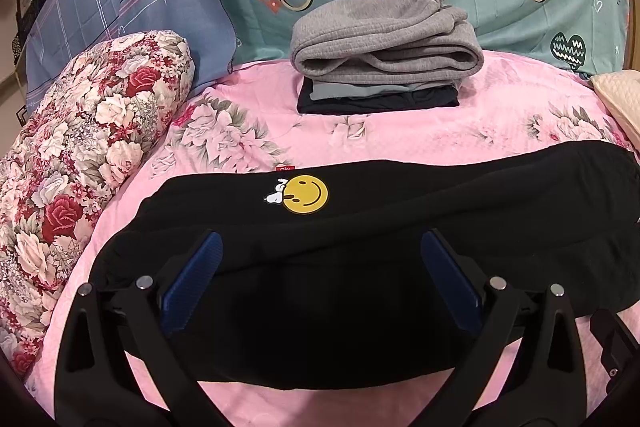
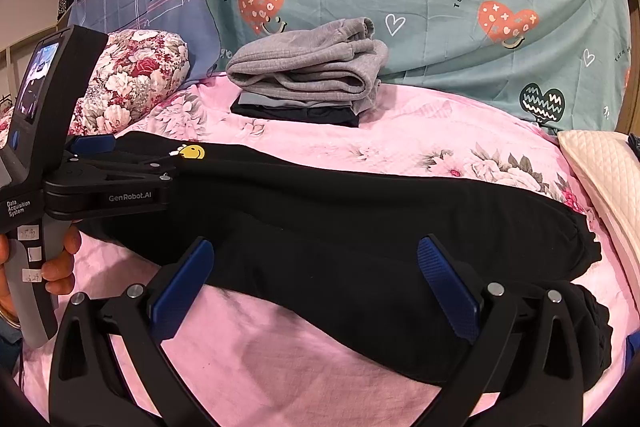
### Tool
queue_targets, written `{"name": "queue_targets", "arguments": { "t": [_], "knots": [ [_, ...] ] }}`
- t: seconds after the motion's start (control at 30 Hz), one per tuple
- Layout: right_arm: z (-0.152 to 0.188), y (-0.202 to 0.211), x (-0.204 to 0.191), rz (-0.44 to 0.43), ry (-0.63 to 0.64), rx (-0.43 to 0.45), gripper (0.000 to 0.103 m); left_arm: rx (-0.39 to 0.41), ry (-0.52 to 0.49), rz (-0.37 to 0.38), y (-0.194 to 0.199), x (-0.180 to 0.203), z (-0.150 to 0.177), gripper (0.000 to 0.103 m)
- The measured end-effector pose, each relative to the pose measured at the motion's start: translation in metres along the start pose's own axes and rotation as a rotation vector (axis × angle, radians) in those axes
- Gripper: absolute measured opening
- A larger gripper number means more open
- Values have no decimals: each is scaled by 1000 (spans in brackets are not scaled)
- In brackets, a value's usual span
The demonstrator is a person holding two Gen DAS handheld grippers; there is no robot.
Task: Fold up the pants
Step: 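Grasp the black pants waistband with both grippers side by side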
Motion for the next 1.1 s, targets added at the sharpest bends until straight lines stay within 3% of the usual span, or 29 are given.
{"name": "queue_targets", "arguments": {
  "t": [1.1],
  "knots": [
    [1,-2,-3,-2,12,-8,102,-2,-5,2,-1,0,2,101]
  ]
}}
Point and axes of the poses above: each gripper's, at about its wrist camera, not at the fingertips, and y roughly against the way its jaws point, x to its right, z to its underside, the point moved 4 cm from there along -y, roughly the way its jaws point, and after that the axes turned 5 degrees about -x, right-handed, at the moved point
